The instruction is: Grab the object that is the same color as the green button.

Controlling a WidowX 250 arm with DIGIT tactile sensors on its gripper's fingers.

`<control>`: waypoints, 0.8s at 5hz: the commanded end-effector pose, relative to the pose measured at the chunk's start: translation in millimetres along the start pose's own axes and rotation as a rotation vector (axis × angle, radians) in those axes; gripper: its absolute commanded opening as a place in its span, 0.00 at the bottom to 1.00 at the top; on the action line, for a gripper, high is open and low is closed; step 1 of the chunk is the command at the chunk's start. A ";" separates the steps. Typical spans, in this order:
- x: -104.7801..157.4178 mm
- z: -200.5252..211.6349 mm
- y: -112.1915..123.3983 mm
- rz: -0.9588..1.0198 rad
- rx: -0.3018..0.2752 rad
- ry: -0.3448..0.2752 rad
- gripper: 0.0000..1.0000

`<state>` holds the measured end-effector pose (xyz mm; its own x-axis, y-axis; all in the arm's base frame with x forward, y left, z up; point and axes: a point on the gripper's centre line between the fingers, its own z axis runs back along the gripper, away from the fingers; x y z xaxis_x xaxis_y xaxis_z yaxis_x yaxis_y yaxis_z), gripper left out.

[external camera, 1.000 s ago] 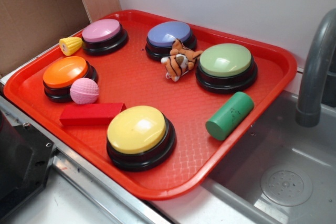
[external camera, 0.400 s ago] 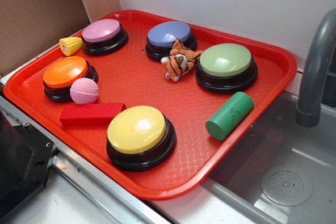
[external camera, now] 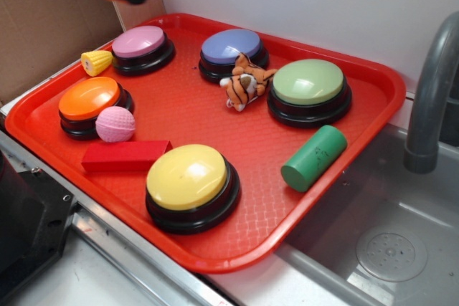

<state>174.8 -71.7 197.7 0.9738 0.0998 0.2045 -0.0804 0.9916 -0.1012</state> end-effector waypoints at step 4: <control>38.8 -141.1 -68.0 0.179 0.021 -0.013 1.00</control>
<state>240.6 -145.0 63.7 0.9487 0.2661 0.1710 -0.2553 0.9633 -0.0823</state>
